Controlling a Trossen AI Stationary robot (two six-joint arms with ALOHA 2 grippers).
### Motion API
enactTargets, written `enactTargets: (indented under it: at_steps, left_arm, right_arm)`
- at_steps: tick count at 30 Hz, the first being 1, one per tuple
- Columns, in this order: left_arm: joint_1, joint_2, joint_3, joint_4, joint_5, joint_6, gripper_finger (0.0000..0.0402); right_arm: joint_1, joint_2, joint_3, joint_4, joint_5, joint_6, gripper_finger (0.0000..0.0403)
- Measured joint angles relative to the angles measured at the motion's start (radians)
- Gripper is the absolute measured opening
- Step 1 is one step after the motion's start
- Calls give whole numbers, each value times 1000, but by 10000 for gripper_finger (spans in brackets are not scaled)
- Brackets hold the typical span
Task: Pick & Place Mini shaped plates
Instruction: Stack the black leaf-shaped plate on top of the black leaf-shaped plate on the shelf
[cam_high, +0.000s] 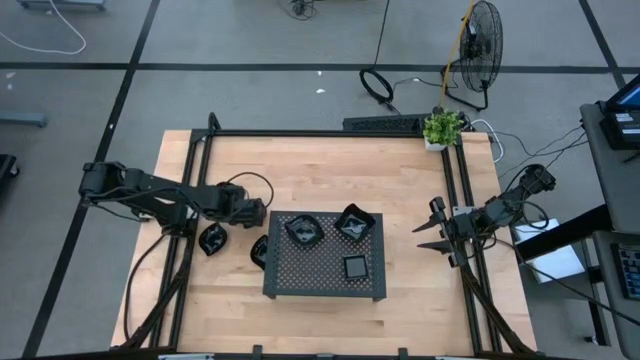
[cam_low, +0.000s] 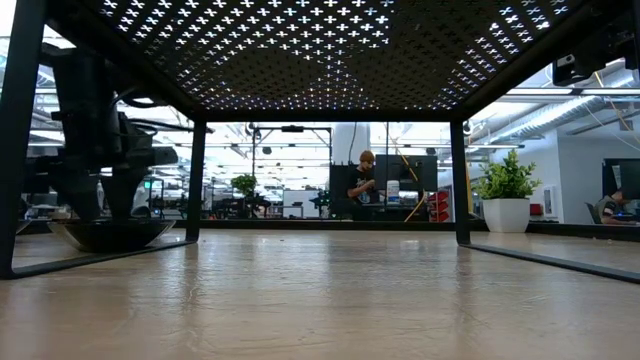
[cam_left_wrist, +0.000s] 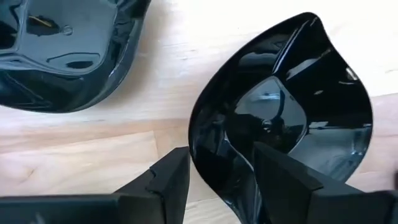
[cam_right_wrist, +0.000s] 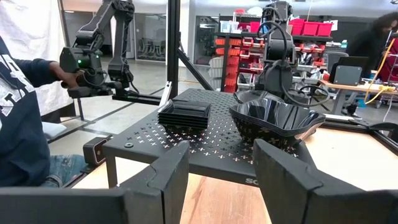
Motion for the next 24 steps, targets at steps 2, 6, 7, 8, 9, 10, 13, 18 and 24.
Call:
enactTargets:
  at_steps: [2,6,7,8,9,10,13,18,24]
  left_arm:
    - [0,0,0,-1,0,1,177]
    - [0,0,0,-3,-19,2,177]
    - [0,0,0,-2,-26,2,177]
    - [0,0,0,-2,-34,2,177]
    - [0,0,0,-2,-41,1,177]
    - [0,0,0,-2,-47,-1,177]
    - [0,0,0,-3,-51,-12,177]
    - [0,0,0,-3,-54,-12,177]
    - [0,0,0,-3,-60,1,177]
  right_arm:
    - [0,0,0,0,0,0,165]
    - [0,0,0,0,0,0,165]
    - [0,0,0,0,0,0,165]
    - [0,0,0,0,0,0,165]
    - [0,0,0,0,0,0,165]
    - [0,0,0,0,0,0,165]
    - [0,0,0,0,0,0,165]
    - [0,0,0,0,0,0,165]
    - [0,0,0,0,0,0,165]
